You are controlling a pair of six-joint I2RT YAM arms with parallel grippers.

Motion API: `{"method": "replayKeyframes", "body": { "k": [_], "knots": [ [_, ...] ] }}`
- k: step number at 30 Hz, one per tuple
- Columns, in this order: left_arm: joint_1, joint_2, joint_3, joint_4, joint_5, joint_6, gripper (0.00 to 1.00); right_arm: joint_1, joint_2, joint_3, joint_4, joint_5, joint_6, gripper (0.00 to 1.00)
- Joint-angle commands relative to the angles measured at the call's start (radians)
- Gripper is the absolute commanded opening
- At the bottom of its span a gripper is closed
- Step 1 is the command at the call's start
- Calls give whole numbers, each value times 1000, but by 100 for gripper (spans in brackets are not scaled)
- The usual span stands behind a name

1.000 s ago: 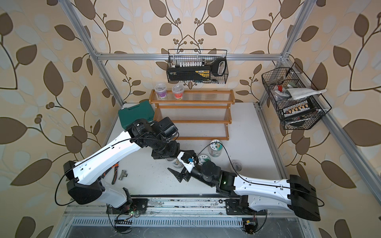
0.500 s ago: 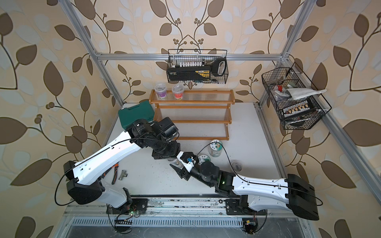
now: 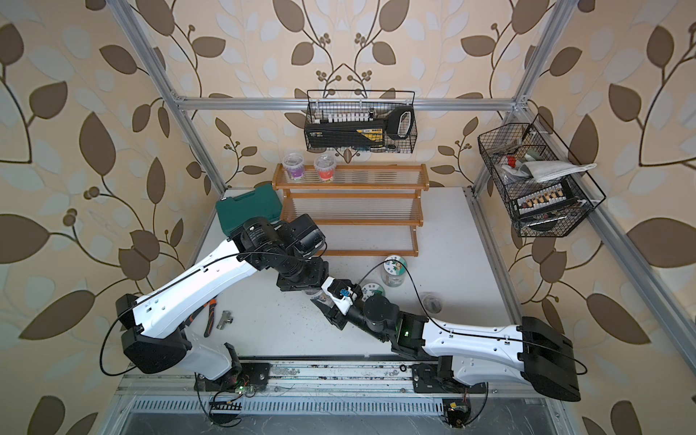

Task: Place the seed container on the shelf
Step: Pick up the seed jar at the center of the board.

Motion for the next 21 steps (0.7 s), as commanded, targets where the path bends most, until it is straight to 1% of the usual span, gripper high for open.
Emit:
{"method": "replayKeyframes", "body": {
  "k": [1, 6, 11, 15, 16, 18, 19, 21],
  "knots": [
    [-11, 7, 42, 28, 29, 2, 55, 7, 17, 17, -14, 5, -11, 55],
    [-11, 7, 50, 29, 22, 10, 61, 6, 0, 10, -14, -2, -12, 47],
    [-10, -4, 50, 40, -2, 24, 72, 6, -22, -2, -13, -17, -11, 46],
    [-4, -32, 46, 71, -34, 30, 96, 6, -35, -11, -5, -35, -6, 45],
    [0, -44, 46, 80, -41, 35, 98, 6, -36, -15, -1, -41, -6, 45],
    [10, -53, 46, 96, -60, 48, 98, 5, -38, -21, 4, -44, -6, 45],
    [15, -91, 50, 98, -77, 50, 98, 6, -38, -23, 4, -44, -5, 45],
    [23, -122, 58, 99, -110, 50, 98, 6, -41, -28, 4, -45, -5, 45]
  ]
}}
